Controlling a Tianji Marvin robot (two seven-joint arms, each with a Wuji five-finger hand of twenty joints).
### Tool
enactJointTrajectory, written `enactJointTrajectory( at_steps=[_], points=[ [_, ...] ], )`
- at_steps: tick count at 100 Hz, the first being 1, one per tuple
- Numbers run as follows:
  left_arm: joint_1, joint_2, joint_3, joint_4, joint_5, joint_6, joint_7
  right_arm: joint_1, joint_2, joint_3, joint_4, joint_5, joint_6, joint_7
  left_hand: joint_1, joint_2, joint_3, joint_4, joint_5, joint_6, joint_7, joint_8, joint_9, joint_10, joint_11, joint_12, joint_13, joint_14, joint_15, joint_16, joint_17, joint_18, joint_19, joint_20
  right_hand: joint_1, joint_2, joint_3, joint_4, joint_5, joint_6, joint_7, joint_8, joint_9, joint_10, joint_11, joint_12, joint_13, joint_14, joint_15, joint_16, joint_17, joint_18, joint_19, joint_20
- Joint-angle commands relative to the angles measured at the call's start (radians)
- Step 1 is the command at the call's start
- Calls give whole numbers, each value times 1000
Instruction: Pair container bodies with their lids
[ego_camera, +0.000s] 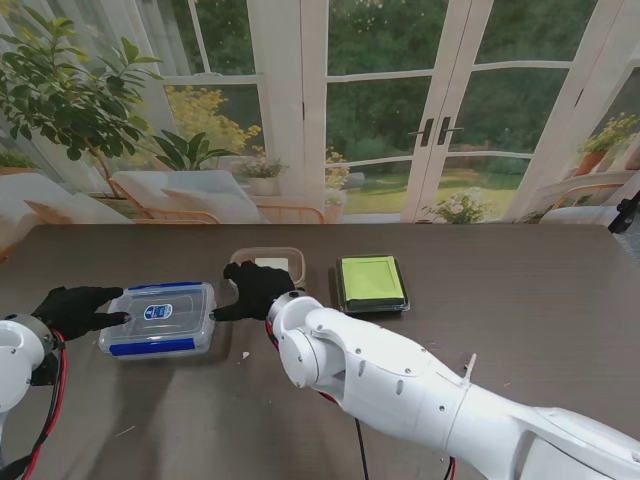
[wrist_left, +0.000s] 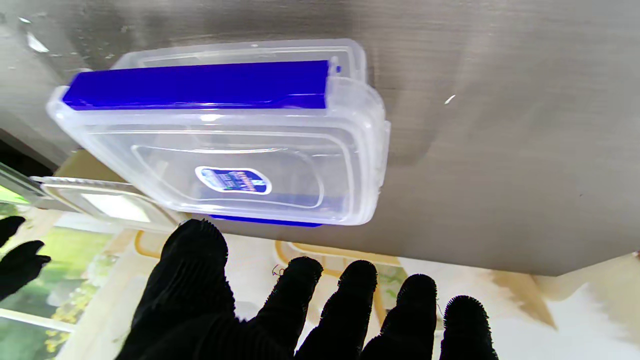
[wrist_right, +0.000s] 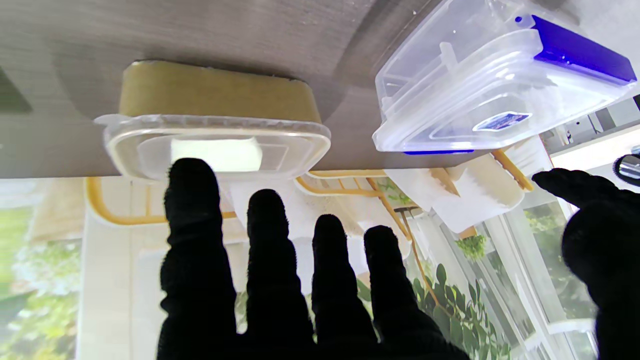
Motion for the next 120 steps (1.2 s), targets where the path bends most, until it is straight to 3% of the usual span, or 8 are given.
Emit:
enactJointTrajectory(
  at_steps=[1, 32, 54, 86, 120],
  points=[
    [15, -9, 8, -35, -7, -13, -3, -23, 32, 17, -19, -13, -13, -1, -14, -5, 7, 8, 4, -1, 2, -6, -11, -16, -8, -11, -30, -7, -15, -10, -28, -25, -34, -14, 17, 16, -80, 23, -3, -18, 17, -12, 18, -16, 2, -6, 24, -13, -5, -2, -403, 0, 31, -18],
    [75, -24, 47, -139, -55, -60, 66, -180, 146, 201, -169, -100, -71, -46, -11, -8, 7, 8, 16, 22, 7, -6, 5, -19, -6, -17, -26, -15, -14, -18, -23, -32, -39, -38, 51, -7, -84, 23, 73, -25, 47, -15, 98, -20, 6, -6, 66, -15, 11, 0, -370, 5, 47, -23],
    [132, -39, 77, -190, -77, -67, 143, -306, 196, 347, -244, -156, -156, -85, -8, -12, 8, 8, 17, 30, 8, -6, 6, -17, -6, -19, -25, -13, -14, -22, -23, -32, -40, -51, 70, -24, -75, 24, 134, -33, 66, -9, 161, -21, 6, -7, 99, -13, 21, 1, -353, 13, 56, -29],
    [213, -65, 142, -229, -105, -78, 301, -464, 233, 525, -309, -180, -289, -109, 2, -18, 10, 8, 18, 37, 9, -6, 7, -12, -6, -20, -20, -13, -12, -23, -15, -30, -35, -61, 92, -31, -39, 16, 199, -33, 86, 4, 220, -25, 4, -6, 128, -10, 26, 2, -328, 23, 69, -38],
    [219, -90, 290, -201, -184, -110, 458, -645, 255, 715, -367, -164, -441, -122, 19, -25, 11, 7, 49, 56, 22, 2, 35, -2, 0, -17, 10, -6, 3, -12, 8, -23, -15, -56, 106, -51, 41, -1, 269, -22, 110, 29, 290, -23, 1, -4, 171, -3, 34, 4, -287, 34, 98, -51]
  ],
)
